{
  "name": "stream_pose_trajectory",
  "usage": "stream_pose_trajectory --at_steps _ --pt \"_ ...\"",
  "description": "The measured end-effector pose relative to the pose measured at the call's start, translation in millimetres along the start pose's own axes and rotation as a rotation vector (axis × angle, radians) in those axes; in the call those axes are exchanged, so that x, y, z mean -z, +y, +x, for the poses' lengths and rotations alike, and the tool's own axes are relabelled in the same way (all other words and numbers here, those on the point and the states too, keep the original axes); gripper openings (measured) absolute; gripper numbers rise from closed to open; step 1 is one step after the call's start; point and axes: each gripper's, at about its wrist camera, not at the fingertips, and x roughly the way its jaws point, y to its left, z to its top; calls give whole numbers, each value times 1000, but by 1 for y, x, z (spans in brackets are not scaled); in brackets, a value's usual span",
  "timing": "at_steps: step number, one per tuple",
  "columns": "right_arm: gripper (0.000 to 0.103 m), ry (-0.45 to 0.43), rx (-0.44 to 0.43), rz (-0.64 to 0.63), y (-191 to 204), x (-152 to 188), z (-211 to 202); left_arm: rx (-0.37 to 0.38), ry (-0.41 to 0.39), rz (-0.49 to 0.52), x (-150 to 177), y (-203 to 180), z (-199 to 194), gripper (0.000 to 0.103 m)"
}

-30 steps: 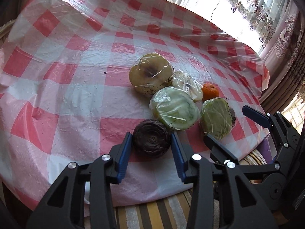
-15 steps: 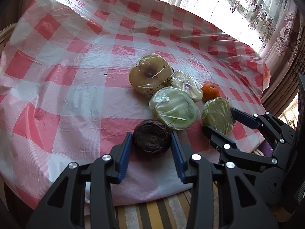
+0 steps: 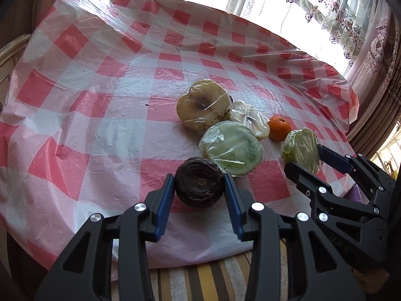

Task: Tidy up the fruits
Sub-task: 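Grasp the wrapped green cabbage with the right tool while the left tool grasps the dark fruit, then carry the cabbage into the box and open the right tool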

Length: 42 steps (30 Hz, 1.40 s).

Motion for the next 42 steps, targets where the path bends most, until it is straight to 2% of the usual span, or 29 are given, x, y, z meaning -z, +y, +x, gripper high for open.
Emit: stream_pose_trajectory --at_steps 11,21,28,42 --pt "58 -16 -16 44 -8 2 -4 -41 -36 14 0 -3 -8 40" --pt "58 -27 -57 155 -31 5 -12 -78 -95 66 -3 -19 -25 40" --pt "58 -16 -86 274 -59 8 -18 -50 -99 95 -11 -37 -29 40" --pt "58 -9 -39 367 -116 30 -52 25 -90 230 -11 -101 -25 40"
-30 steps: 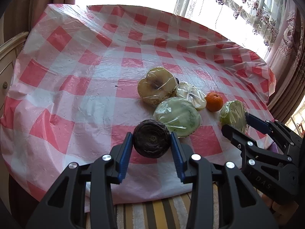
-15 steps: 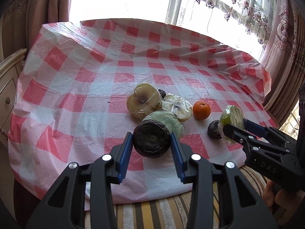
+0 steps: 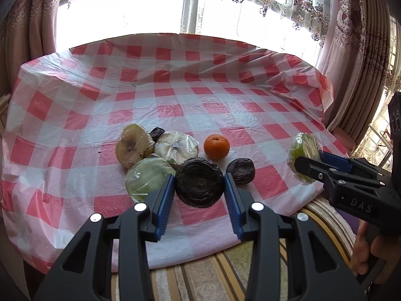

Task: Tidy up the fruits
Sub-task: 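Carry the cabbage into the box and open the right tool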

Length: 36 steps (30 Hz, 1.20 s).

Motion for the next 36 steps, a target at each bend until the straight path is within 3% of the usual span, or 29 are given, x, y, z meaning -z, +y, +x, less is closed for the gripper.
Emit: stream_pose_trajectory --at_steps 19,36 --pt "58 67 220 183 -157 41 -58 243 93 294 4 -159 28 40" --pt "58 234 381 217 -241 85 -53 403 209 622 47 -299 53 40"
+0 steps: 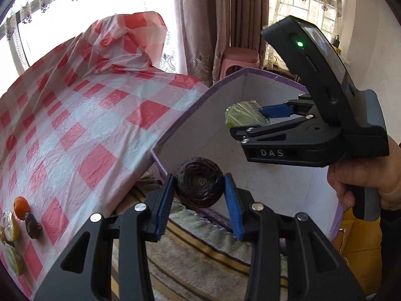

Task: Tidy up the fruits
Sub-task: 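Carry the cabbage into the box and open the right tool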

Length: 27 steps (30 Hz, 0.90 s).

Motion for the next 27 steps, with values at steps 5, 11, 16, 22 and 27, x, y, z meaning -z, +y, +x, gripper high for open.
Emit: stream_pose_trajectory --at_steps 5,11,16,22,27 --pt "58 55 0 -15 -5 1 11 56 72 121 -2 -29 21 40" --pt "58 164 12 -48 0 5 33 93 153 185 4 -41 43 40" --pt "59 220 69 -66 5 9 46 98 188 267 10 -58 49 40" --pt "59 242 71 -95 12 14 52 80 216 331 11 -65 61 40" --pt "57 277 47 -110 16 19 58 100 257 353 9 -65 71 40"
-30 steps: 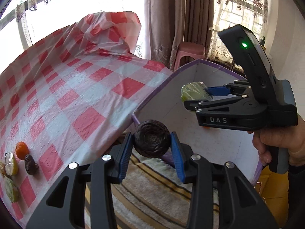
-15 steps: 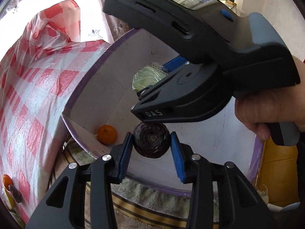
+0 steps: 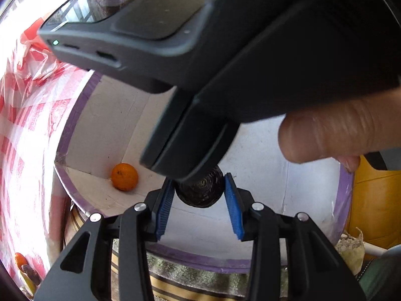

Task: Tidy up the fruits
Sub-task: 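Carry the cabbage into the box and open the right tool, then lower the dark fruit into the box and open the left tool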

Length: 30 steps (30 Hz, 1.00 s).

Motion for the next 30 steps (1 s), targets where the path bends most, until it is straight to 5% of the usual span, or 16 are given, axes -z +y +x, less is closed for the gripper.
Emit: stream_pose_trajectory --at_steps 4,7,13,21,30 --pt "61 4 13 5 -1 -1 2 8 3 2 -2 5 2 40" --pt "77 -8 20 12 -4 1 -2 6 -1 3 -4 9 4 41" --pt "86 -36 63 27 -7 -2 -7 4 -16 -1 0 2 4 41" --pt "86 -64 178 11 -15 -5 -16 8 -23 -9 4 -1 0 41" --pt "86 -61 167 4 -17 -5 -13 31 -33 -22 2 -1 -5 51"
